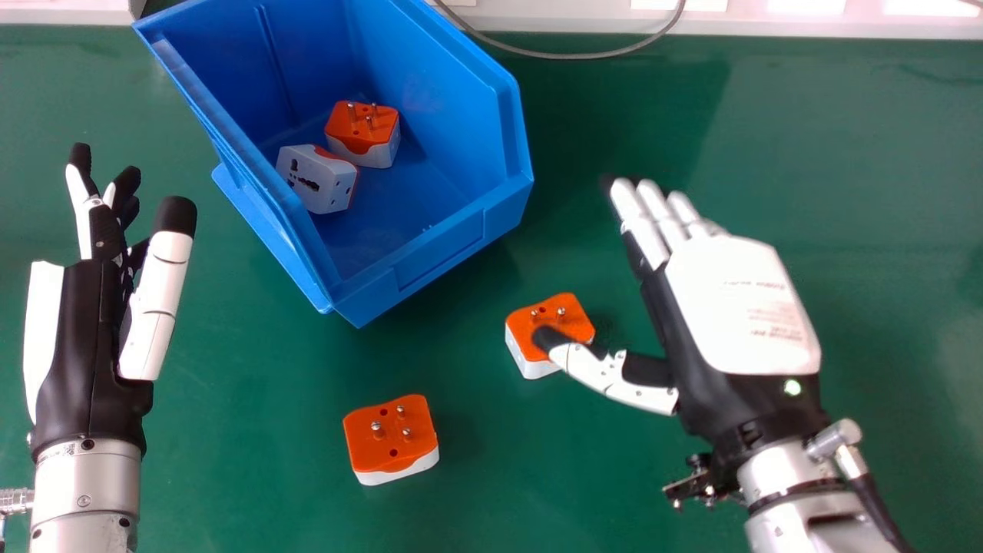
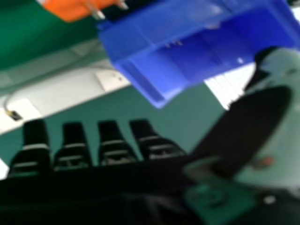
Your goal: Pick all objects and put in blue box
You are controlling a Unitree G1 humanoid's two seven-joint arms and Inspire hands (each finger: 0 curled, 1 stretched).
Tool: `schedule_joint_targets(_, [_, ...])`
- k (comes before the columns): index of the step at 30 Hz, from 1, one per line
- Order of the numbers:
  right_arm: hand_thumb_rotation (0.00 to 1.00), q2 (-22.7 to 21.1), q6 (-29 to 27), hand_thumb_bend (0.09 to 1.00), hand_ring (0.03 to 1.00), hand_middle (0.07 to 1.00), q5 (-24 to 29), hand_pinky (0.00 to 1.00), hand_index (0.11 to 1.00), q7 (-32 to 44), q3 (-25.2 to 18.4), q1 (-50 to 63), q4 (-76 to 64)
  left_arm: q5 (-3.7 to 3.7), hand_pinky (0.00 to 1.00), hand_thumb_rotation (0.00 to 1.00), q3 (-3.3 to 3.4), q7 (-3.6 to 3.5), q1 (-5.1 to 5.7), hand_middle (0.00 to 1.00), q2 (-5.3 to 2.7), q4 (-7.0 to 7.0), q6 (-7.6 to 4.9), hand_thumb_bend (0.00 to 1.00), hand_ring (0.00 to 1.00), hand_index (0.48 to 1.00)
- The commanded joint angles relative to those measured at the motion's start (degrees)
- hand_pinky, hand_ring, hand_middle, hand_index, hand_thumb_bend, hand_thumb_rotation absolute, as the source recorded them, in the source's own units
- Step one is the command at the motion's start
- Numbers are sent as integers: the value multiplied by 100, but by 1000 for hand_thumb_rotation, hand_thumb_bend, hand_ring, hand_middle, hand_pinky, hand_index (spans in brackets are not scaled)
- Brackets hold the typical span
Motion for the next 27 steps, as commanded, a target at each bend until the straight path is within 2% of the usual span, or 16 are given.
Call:
schedule_joint_targets(1, [712, 58, -29, 436, 906, 925, -108, 822, 916, -41, 51, -58, 152, 33, 888, 1000, 26, 26, -1, 973, 64, -145, -51, 715, 970, 970])
schedule_joint_targets(6, [716, 116, 78, 450, 901, 922, -216, 809, 914, 179, 172, -216, 532, 38, 888, 1000, 29, 26, -10, 973, 79, -104, -82, 728, 970, 970])
schedule_joint_targets(10, [728, 148, 99, 459, 891, 919, -224, 793, 912, 374, 209, -369, 703, 38, 888, 1000, 39, 26, 7, 973, 81, -132, -86, 735, 971, 970])
schedule_joint_targets(20, [748, 111, -62, 470, 867, 901, -116, 773, 892, 402, 251, -963, 1624, 53, 888, 1000, 41, 36, -2, 973, 91, -137, -75, 737, 971, 969])
schedule_joint_targets(27, [740, 74, -28, 469, 864, 897, -28, 770, 890, 499, 256, -1301, 1980, 38, 887, 1000, 50, 27, -24, 972, 105, -139, -54, 737, 966, 969])
